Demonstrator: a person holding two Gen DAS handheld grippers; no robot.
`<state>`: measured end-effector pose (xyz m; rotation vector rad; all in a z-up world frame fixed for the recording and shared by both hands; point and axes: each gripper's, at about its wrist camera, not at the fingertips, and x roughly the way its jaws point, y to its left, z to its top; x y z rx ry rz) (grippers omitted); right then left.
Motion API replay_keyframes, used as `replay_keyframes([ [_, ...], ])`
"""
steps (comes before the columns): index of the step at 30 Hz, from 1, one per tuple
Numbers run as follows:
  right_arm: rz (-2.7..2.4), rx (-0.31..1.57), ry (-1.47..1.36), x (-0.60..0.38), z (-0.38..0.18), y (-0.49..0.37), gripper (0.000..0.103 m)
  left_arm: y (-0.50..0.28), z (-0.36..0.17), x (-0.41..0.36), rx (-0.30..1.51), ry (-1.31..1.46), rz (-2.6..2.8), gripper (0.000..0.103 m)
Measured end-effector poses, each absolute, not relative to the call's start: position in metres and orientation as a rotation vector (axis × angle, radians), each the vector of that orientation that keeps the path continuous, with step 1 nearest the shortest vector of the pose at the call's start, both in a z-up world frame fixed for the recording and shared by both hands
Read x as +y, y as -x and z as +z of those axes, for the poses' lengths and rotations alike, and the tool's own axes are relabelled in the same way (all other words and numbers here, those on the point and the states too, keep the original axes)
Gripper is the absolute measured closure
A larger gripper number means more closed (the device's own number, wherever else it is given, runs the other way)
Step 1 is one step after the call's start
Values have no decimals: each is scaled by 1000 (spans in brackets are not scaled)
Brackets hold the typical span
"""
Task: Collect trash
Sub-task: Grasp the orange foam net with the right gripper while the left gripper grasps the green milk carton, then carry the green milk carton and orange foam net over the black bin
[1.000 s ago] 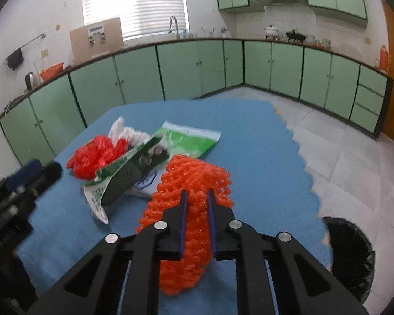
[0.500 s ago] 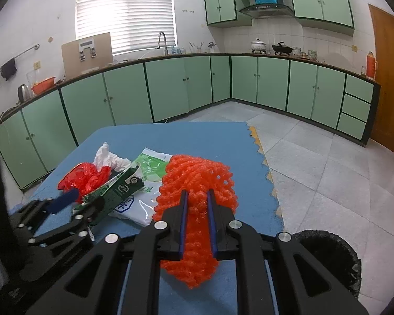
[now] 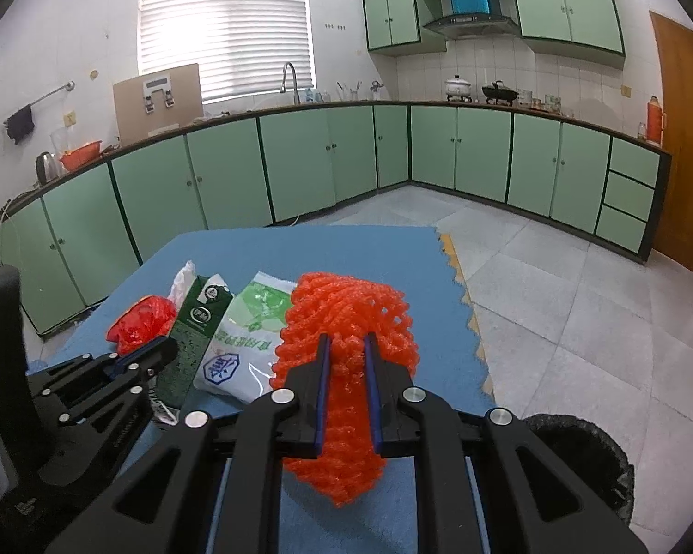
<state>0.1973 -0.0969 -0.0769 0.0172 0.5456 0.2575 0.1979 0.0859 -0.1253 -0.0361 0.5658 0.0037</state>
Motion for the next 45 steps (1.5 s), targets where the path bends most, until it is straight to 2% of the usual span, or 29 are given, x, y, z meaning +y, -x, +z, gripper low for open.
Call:
replay_keyframes([
  [12,231,489,-24,-115,-49,-186,89,-184,-86,71,486,59,-64,101],
  [24,170,453,-42,-152,-29,-170,89,-178,-69,37,446,48,-150,101],
  [45,-40,441,-86,-258,-25,-133,89,-176,-75,-76,448,14,-377,101],
])
